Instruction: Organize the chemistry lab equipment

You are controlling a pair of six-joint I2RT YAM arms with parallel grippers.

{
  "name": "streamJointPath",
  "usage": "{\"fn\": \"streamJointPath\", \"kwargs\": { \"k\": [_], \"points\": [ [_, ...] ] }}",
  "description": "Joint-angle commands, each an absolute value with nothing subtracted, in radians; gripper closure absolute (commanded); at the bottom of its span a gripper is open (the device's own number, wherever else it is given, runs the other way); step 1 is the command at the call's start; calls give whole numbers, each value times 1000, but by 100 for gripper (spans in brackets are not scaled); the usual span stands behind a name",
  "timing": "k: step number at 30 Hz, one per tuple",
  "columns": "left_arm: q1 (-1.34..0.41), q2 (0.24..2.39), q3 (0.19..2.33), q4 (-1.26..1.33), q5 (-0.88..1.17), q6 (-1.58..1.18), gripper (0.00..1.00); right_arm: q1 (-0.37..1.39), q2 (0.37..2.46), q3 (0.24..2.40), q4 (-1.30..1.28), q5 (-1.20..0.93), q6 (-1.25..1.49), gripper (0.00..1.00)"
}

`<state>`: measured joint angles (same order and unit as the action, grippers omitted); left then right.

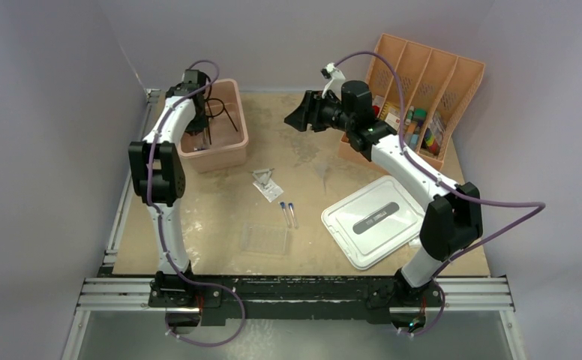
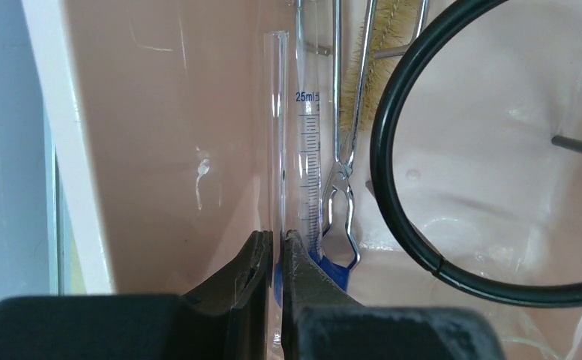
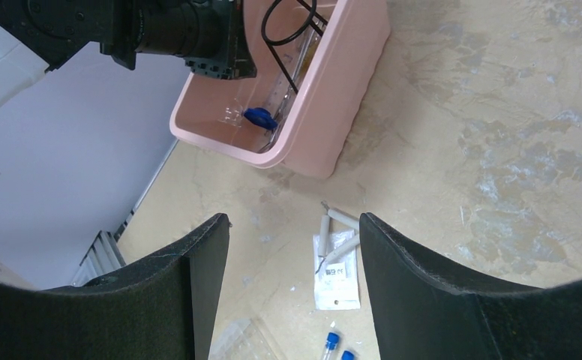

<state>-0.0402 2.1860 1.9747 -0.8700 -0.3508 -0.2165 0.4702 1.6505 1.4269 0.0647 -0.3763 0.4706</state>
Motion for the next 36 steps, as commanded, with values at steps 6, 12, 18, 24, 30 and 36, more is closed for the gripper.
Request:
{"fn": "streamJointPath", "kwargs": {
  "k": [6, 12, 18, 24, 30, 36],
  "points": [
    [-37, 2183, 1915, -778, -371, -197, 97, 463, 1661, 1480, 97, -380, 469, 33],
    [-32, 2181, 1890, -756, -374, -202, 92, 462, 1661, 1476, 97, -382, 478, 33],
    [-28, 2191, 1882, -750, -384, -203, 88, 463, 1661, 1474, 101, -387, 487, 33],
    [-26, 2190, 1893, -755, -398, -203, 86, 463, 1659, 1470, 101, -385, 491, 33],
    [-27, 2167, 1905, -765, -400, -203, 78, 462, 1652, 1462, 100, -380, 494, 33],
    [-26, 2130, 1922, -783, -389, -212, 72, 462, 1642, 1456, 97, -380, 494, 33]
  ]
}}
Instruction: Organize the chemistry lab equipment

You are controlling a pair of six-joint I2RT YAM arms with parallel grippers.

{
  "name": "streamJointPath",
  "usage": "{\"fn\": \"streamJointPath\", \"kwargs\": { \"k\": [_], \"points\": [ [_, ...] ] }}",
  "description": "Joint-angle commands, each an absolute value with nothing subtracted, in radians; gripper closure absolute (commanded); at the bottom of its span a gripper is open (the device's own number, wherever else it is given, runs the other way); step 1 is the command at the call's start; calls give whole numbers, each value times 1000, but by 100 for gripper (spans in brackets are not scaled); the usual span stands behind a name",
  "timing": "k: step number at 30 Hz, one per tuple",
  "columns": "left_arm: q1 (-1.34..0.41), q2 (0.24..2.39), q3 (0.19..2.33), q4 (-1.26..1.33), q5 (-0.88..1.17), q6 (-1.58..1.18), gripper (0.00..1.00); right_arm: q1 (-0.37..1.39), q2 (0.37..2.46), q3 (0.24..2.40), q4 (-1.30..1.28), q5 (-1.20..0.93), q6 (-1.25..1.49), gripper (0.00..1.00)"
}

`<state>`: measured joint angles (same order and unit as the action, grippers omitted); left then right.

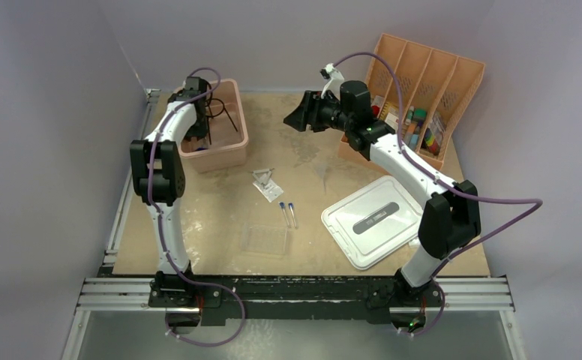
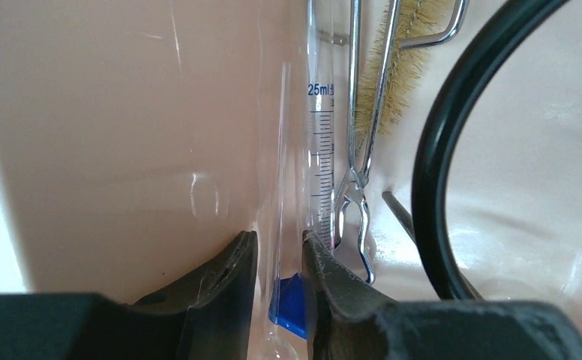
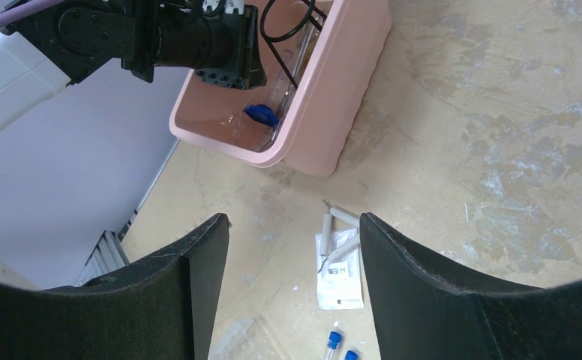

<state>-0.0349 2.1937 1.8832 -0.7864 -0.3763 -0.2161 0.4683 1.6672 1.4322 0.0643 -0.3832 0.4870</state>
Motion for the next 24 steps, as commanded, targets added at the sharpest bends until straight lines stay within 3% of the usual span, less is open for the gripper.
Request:
{"fn": "streamJointPath", "kwargs": {
  "k": [1, 15, 24],
  "points": [
    [-26, 2119, 1928, -787, -384, -215, 72, 462, 1641, 1455, 95, -378, 493, 33],
    [-26, 1782, 1859, -715, -73, -272, 50, 463, 1611, 1425, 3, -275, 459, 33],
    [-47, 1582, 1627, -486, 324, -363, 39, 463, 1653, 1393, -237, 16, 395, 31]
  ]
}}
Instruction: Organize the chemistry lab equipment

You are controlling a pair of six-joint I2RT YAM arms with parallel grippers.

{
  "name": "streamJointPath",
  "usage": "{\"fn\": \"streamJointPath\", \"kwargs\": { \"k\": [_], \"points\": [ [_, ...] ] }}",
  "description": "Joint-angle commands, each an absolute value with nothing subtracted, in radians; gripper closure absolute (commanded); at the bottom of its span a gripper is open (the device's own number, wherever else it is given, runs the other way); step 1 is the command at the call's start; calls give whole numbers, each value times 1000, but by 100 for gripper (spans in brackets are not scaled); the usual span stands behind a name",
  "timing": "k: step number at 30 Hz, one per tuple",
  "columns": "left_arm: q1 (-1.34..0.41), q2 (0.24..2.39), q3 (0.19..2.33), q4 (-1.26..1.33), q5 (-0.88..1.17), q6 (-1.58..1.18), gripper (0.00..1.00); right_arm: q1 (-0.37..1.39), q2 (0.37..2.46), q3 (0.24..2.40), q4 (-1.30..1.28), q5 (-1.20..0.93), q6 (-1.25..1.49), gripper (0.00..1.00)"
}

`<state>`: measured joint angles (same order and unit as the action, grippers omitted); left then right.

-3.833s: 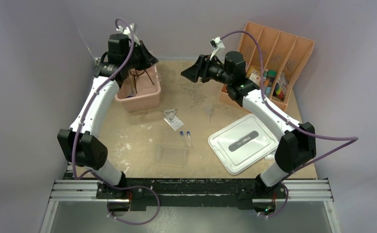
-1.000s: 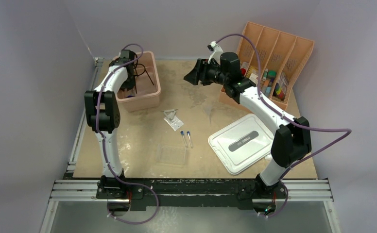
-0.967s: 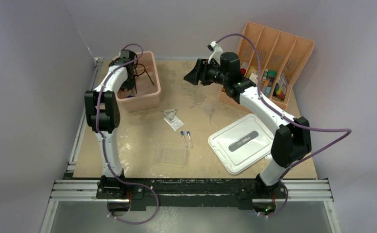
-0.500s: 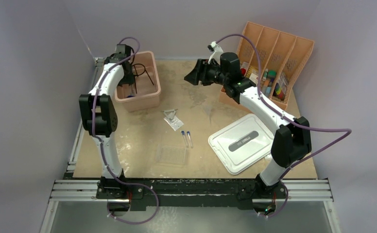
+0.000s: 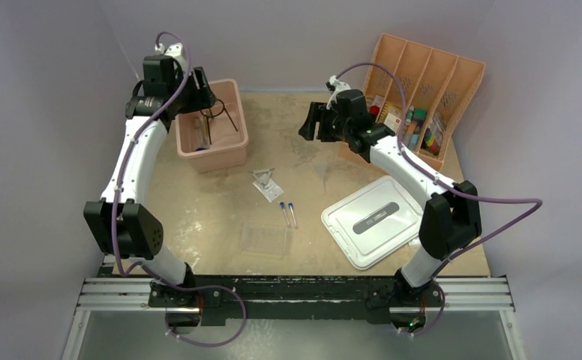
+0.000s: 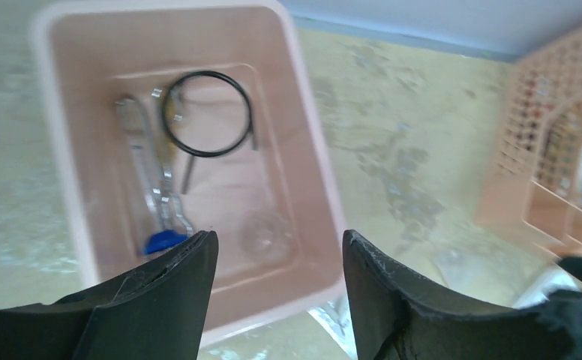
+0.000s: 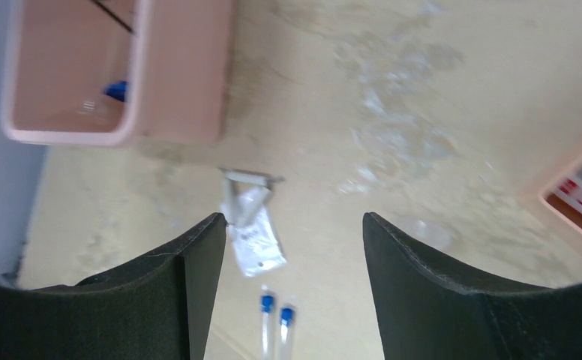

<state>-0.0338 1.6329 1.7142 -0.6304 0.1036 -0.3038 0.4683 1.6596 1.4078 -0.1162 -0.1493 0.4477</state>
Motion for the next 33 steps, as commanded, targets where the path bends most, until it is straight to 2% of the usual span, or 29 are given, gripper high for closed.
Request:
{"fn": "streamJointPath", "kwargs": {
  "k": [1, 4, 11, 18, 25, 33],
  "points": [
    [-60, 1571, 1611, -471, 333, -367, 39, 463, 1661, 1387, -265, 36, 392, 30],
    [-112, 1558, 1579, -442, 343, -377, 38, 464, 1686, 1357, -320, 67, 379, 30],
    [-188, 1571, 1550, -396, 345, -411, 39, 465, 1734, 1225, -274, 34, 332, 33],
    [-195, 1566, 1533, -351, 320, -463, 39, 477, 1844, 1261, -276, 34, 311, 39],
    [-195, 1556, 1527, -359, 293, -462, 39, 496, 1877, 1263, -261, 79, 319, 51],
    [-195, 1550, 1510, -335, 295, -510, 39, 506, 1900, 1239, -212, 95, 307, 76]
  ]
}}
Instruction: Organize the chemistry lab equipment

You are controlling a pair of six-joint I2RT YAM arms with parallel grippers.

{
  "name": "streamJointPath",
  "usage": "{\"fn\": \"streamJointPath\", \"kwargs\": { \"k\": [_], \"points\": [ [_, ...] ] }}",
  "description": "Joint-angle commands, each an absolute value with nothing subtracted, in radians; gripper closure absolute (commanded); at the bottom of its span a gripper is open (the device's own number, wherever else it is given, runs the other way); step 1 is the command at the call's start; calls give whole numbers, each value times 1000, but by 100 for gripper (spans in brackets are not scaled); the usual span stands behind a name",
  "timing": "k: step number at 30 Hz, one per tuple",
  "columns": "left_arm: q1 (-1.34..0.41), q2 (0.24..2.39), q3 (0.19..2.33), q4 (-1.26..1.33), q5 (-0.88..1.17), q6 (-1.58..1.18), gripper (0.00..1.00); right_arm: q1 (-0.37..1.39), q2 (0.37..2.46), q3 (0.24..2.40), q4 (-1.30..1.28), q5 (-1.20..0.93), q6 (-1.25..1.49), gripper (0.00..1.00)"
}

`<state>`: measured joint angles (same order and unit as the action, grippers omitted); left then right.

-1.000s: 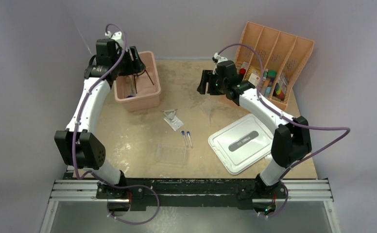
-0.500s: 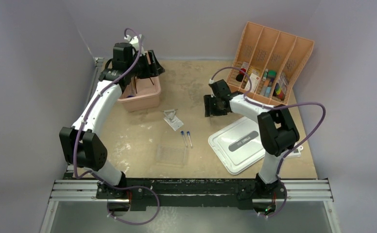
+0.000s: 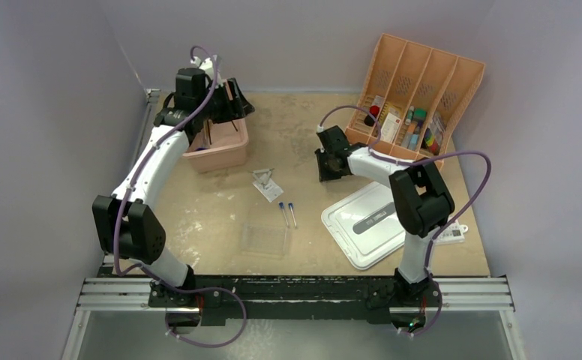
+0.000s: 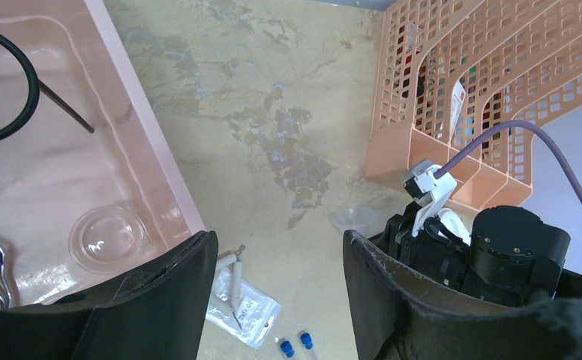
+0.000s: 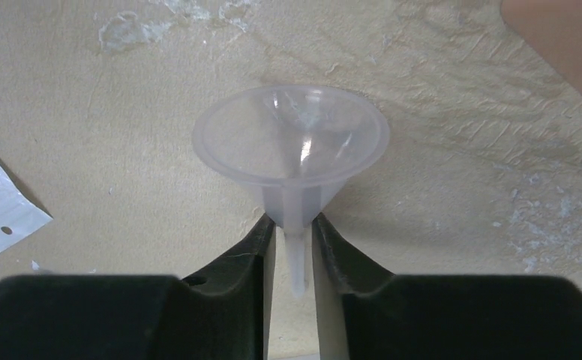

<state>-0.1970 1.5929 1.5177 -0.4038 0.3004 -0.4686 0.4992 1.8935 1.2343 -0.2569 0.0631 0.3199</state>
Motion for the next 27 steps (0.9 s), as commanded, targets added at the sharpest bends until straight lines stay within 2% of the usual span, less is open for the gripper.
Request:
{"fn": "streamJointPath", "kwargs": {
  "k": [1, 3, 5, 15, 23, 27],
  "points": [
    [-195, 1551, 1509, -332, 299, -517, 39, 506, 1901, 1237, -206, 95, 307, 82],
    [-196, 1552, 1504, -326, 303, -531, 39, 508, 1889, 1229, -191, 79, 307, 94],
    [-196, 1551, 1496, -319, 305, -543, 39, 507, 1864, 1225, -171, 55, 308, 100],
    [-197, 1568, 1511, -285, 363, -598, 38, 506, 1717, 1291, -91, -149, 297, 100],
    [-220, 1554, 1372, 47, 418, -1138, 38, 505, 1604, 1313, 79, -186, 234, 100],
    [-254, 1582, 1333, 173, 452, -1281, 38, 505, 1589, 1359, 124, -193, 161, 100]
  ]
}}
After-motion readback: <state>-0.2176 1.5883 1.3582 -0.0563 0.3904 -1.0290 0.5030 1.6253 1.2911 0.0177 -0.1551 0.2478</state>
